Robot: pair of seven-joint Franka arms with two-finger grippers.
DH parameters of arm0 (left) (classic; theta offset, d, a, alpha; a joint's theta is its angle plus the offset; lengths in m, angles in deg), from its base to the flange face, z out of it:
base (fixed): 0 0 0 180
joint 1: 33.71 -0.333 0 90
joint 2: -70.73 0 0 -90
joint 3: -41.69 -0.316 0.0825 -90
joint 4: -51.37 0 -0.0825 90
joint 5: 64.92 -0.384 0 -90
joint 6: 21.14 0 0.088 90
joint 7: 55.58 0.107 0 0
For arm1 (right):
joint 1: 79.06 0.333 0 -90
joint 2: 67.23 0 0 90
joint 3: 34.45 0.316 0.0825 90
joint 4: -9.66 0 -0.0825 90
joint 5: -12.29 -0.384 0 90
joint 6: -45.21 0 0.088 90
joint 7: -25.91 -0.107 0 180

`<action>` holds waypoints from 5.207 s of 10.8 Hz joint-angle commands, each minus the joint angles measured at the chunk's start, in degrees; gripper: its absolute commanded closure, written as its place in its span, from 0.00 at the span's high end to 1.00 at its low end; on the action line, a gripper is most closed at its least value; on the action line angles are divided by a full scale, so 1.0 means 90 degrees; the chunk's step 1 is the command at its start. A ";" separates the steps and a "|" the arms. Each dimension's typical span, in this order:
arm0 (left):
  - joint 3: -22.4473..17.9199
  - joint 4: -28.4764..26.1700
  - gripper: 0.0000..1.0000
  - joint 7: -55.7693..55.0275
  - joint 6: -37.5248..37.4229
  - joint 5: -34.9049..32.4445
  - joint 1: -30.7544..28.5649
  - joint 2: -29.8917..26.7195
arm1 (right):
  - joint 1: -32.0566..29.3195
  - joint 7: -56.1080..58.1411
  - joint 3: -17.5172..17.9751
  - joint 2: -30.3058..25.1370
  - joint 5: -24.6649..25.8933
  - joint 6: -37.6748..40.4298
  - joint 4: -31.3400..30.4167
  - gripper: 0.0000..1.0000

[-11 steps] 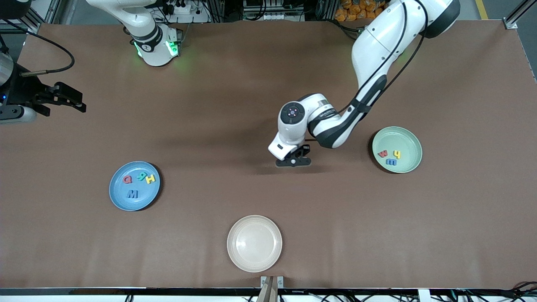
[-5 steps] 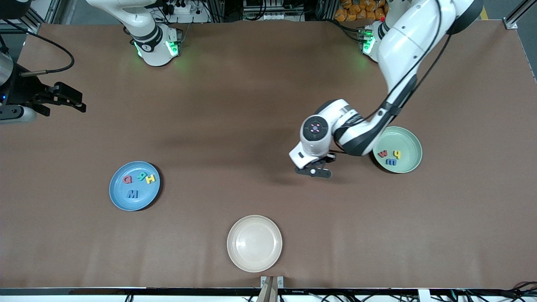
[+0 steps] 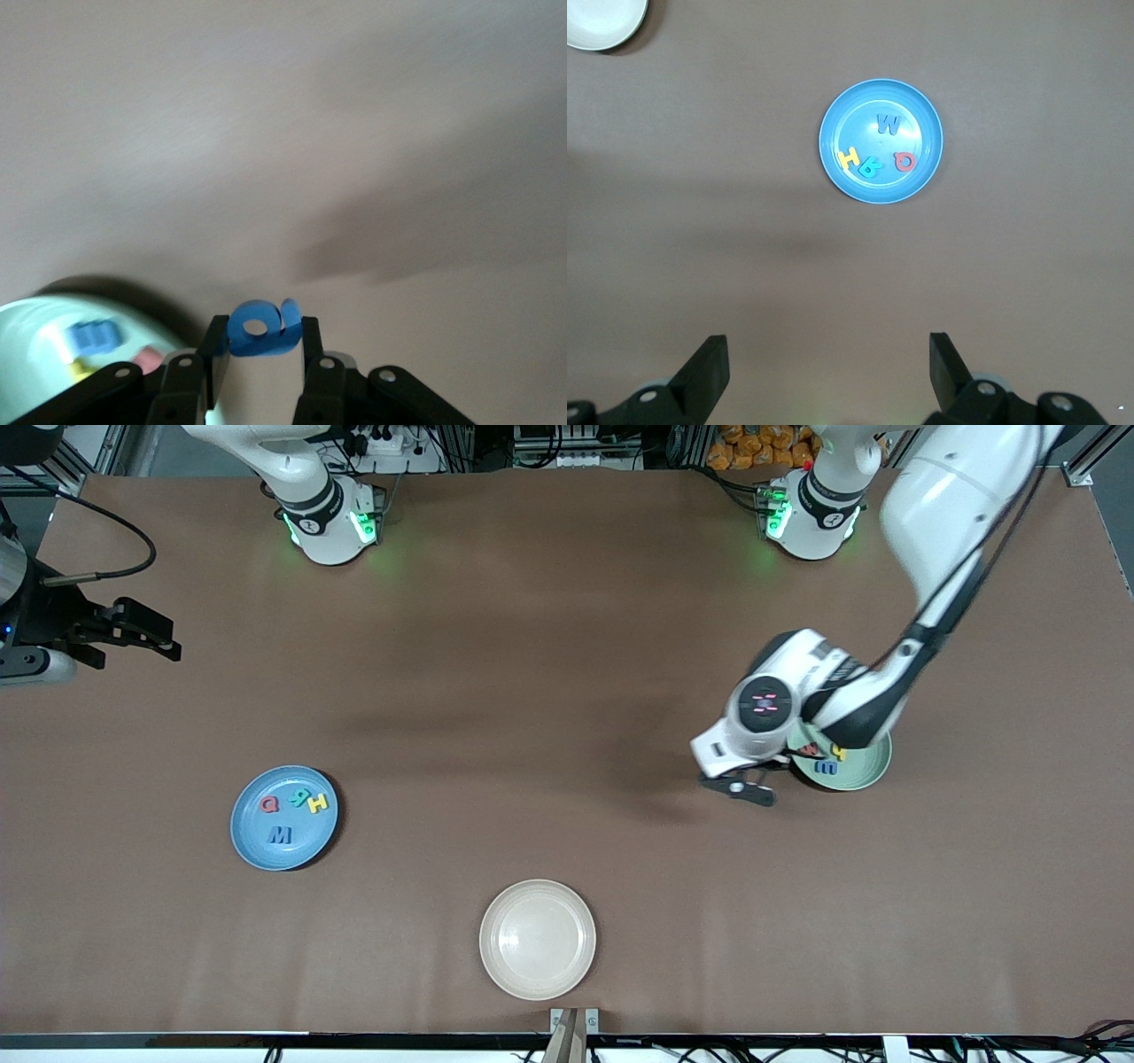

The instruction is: Sort uppercase to blue plate, lowercase to green plate

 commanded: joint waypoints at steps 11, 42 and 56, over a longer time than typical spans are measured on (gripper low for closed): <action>0.0756 -0.0986 0.56 0.2291 0.0602 0.0909 -0.3007 -0.0673 | 0.0018 0.0059 -0.0004 0.0012 -0.0105 0.0127 0.0054 1.00; -0.3929 0.2864 1.00 0.1832 -0.3969 0.3028 0.1239 -0.3328 | -0.0012 0.0079 -0.0004 -0.0007 -0.0105 0.0078 0.0054 1.00; -0.4313 0.2854 1.00 0.1217 -0.4067 0.3869 0.1583 -0.3466 | -0.0139 0.0079 -0.0014 -0.0037 -0.0027 0.0127 0.0074 1.00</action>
